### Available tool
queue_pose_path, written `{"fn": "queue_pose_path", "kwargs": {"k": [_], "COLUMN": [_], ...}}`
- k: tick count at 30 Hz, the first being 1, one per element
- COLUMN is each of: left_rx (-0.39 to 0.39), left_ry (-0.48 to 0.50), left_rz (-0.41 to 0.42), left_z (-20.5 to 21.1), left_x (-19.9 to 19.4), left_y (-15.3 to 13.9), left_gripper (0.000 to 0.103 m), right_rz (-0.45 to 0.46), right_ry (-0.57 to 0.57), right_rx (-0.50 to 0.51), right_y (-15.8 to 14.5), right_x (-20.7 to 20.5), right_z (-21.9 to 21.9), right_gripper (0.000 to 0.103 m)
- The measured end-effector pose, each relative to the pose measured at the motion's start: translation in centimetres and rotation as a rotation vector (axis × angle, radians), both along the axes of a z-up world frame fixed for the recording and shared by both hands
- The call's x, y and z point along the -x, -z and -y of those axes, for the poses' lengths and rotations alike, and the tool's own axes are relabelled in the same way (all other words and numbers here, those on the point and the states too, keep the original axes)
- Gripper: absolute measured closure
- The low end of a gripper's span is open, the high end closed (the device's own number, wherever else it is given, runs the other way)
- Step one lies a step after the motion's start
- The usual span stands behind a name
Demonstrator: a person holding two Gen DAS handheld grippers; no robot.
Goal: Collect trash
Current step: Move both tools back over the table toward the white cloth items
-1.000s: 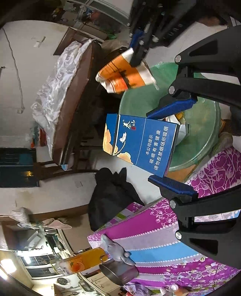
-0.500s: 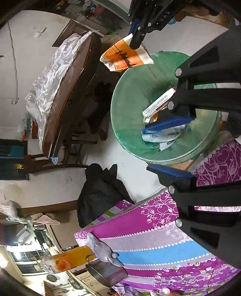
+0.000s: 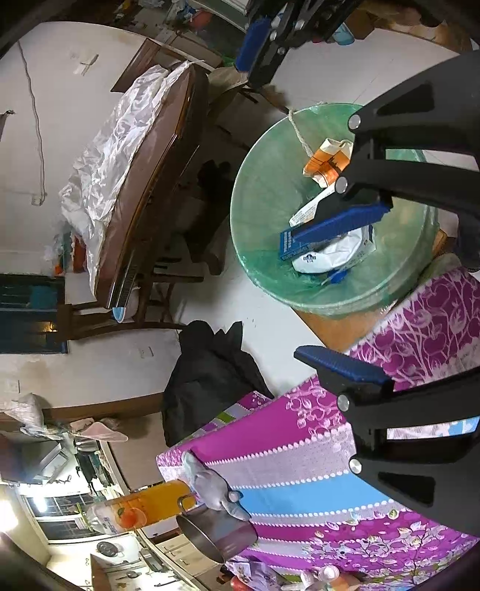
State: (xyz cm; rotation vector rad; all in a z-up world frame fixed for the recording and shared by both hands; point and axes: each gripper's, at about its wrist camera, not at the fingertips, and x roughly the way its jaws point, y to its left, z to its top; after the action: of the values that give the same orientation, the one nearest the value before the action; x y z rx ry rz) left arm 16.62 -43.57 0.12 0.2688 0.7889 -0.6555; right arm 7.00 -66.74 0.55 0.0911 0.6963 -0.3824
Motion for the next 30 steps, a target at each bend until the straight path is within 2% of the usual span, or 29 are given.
{"fn": "queue_pose_path", "kwargs": {"k": [3,8,10,14,21,24,26,28,29,30], "left_rx": [-0.002,-0.015,-0.016,-0.026,-0.034,0.019,0.088,0.188,0.24,0.302], "left_ry": [-0.005,-0.025,-0.051,-0.139,-0.345,-0.447,-0.515,-0.599,-0.638,-0.687], "left_rz": [0.011,0.032,0.039,0.036,-0.013,0.017,0.119,0.259,0.304,0.305], "left_z": [-1.3,-4.6,-6.8,-13.0,-25.5,-31.9,-36.4,-41.3,-43.4,-46.2], "left_x": [0.0,-0.2,-0.8,-2.8,-7.4,-9.0,-9.0,-8.1,-7.7,-7.8], "left_y": [-0.2,-0.3,-0.3,0.0,0.7,-1.8,-5.7,-9.6,-10.6,-10.8], "left_gripper": [0.044,0.039,0.039,0.034,0.034,0.034,0.034,0.013,0.005,0.005], "right_rz": [0.069,0.217,0.259,0.301,0.263,0.255,0.249,0.251,0.252,0.253], "right_ry": [-0.028,-0.1,-0.129,-0.199,-0.342,-0.39,-0.425,-0.46,-0.473,-0.489], "right_rx": [0.03,0.075,0.077,0.024,-0.015,-0.024,-0.021,-0.014,-0.01,-0.008], "right_y": [-1.7,-3.3,-3.2,-2.2,-1.0,-1.0,-1.0,-1.2,-1.4,-1.5], "right_x": [1.2,2.9,3.2,2.4,-1.2,-2.6,-3.7,-4.4,-5.0,-5.3], "right_z": [-2.6,-8.8,-11.0,-14.9,-21.6,-23.8,-25.2,-27.0,-27.5,-28.3], "right_gripper": [0.055,0.024,0.017,0.013,0.013,0.012,0.012,0.012,0.012,0.012]}}
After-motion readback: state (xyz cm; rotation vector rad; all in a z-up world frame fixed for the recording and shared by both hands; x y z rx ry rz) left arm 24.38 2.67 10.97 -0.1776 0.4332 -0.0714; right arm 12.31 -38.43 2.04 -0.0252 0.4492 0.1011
